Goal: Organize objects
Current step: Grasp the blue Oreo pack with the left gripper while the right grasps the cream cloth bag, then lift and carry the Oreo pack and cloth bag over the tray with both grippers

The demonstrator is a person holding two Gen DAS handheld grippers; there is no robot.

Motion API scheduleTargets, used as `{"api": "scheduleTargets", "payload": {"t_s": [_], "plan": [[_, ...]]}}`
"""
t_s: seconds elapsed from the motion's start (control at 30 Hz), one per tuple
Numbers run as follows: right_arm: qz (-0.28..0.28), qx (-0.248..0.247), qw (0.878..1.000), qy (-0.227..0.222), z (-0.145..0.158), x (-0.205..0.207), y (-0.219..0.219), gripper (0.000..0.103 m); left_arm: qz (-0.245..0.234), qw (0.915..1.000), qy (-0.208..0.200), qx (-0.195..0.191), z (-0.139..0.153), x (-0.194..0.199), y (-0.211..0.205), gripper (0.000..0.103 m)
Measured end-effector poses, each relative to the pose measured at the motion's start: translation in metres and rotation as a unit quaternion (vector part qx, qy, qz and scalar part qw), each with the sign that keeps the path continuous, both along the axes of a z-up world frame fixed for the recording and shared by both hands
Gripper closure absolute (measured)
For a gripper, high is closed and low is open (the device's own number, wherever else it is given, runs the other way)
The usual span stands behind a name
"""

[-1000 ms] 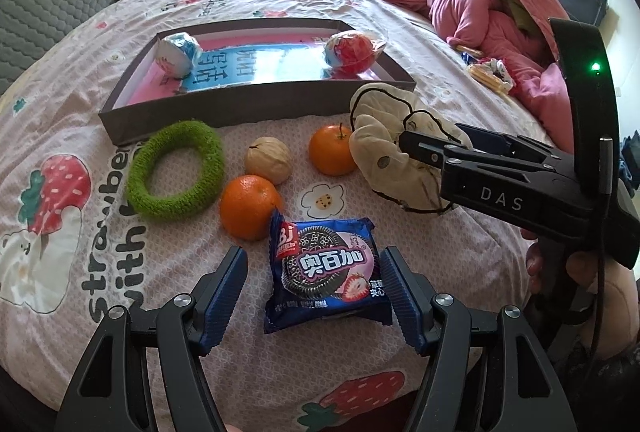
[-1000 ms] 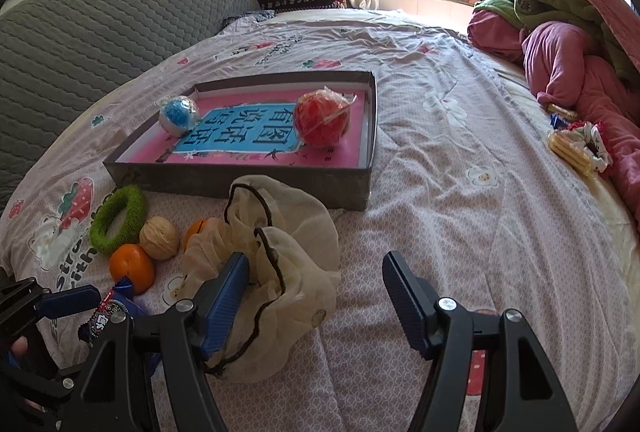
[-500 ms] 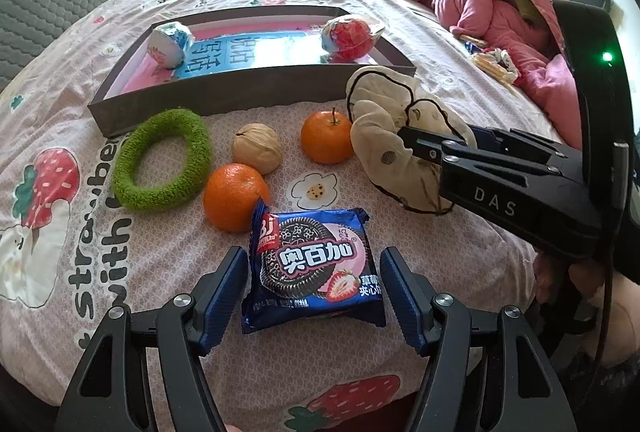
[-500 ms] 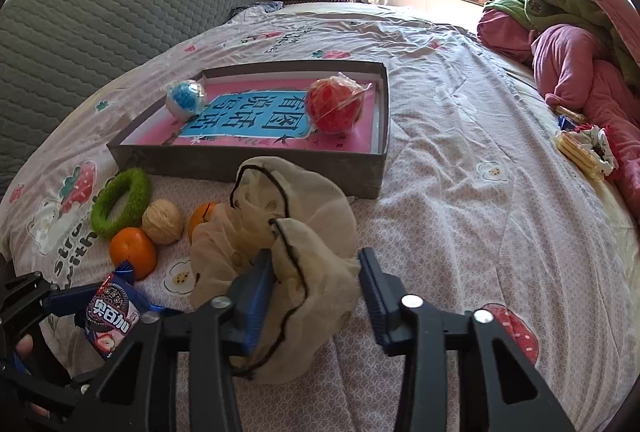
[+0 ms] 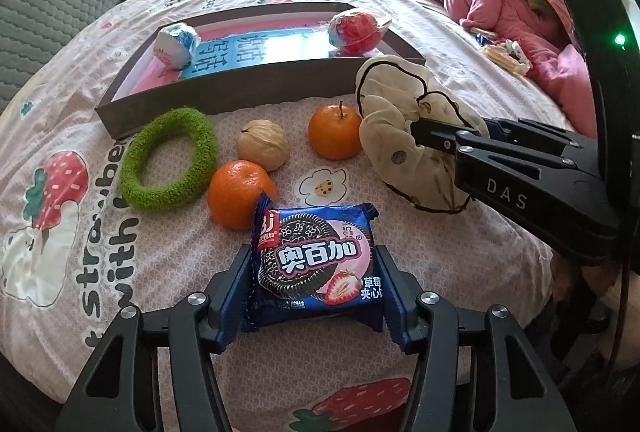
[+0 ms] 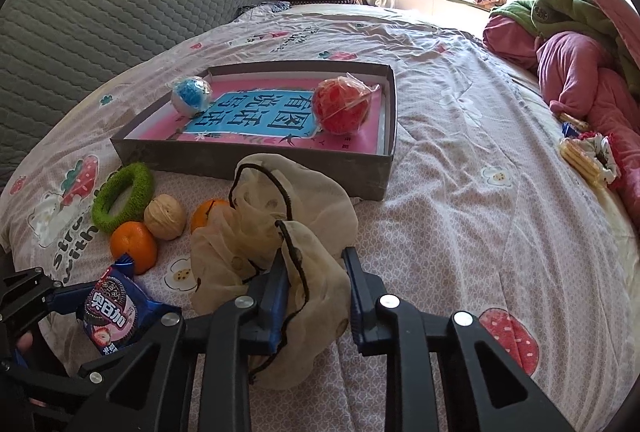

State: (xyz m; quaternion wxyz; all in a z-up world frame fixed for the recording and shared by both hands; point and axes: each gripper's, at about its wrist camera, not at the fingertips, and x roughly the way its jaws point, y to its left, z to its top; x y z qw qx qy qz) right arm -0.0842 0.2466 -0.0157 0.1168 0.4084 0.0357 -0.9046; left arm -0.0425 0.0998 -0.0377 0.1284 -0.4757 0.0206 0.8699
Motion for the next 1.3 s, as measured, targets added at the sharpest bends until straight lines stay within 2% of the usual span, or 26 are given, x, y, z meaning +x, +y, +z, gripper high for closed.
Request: {"api": "scheduleTargets", "payload": {"t_s": [0.23,0.47,0.73,1.3], "plan": [[-0.009,-0.016,1.0,0.002,0.002,-0.002,0.007,0.078,-0.002,0.9998,0.005,0.02,0.004,0.003,-0.006,0.046],[-0.013,-0.042,0.999,0.023,0.012,0.001,0.014,0.078,-0.009,0.9991,0.024,0.034,0.015,0.008,-0.01,0.046],[-0.022,-0.067,0.997,0.034,0.018,0.003,0.021,0.078,0.003,0.9974,0.061,0.039,0.031,0.009,-0.022,0.046],[0.006,-0.081,0.993,0.09,0.034,0.012,0.008,0.078,0.031,0.9943,0.097,0.032,0.038,-0.003,-0.048,0.046]]}}
